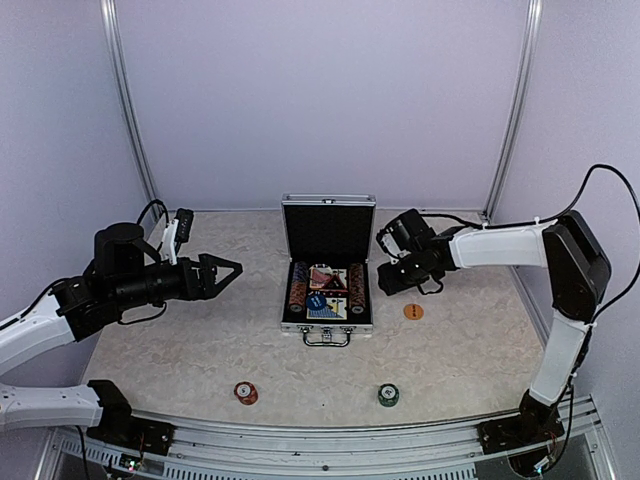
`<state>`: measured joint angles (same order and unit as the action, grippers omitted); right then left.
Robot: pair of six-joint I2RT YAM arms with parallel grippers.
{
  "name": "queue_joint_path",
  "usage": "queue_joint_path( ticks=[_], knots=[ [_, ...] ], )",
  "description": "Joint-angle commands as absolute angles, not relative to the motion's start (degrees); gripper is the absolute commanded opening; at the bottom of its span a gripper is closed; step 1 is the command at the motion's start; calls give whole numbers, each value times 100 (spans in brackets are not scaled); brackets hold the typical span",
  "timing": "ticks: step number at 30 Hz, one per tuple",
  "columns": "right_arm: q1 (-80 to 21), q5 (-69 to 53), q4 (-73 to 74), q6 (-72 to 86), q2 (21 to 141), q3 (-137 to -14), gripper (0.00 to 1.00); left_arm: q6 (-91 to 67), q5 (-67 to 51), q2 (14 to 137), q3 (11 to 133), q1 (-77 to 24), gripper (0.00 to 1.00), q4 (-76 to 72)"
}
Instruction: Pack up texas hold em set
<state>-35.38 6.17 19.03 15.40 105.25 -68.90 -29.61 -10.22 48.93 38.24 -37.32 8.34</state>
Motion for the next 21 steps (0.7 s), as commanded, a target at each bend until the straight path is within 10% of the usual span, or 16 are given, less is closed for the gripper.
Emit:
queue_joint_path(
  ticks=[1,21],
  knots=[
    [-3827,864,2154,1658,10195,-7103,47,-2988,-1054,4816,3738,-3700,99,712],
    [-3400,555,3023,2072,9310,-6113,74,-2951,-1071,4828,3861,-3700,99,834]
  ],
)
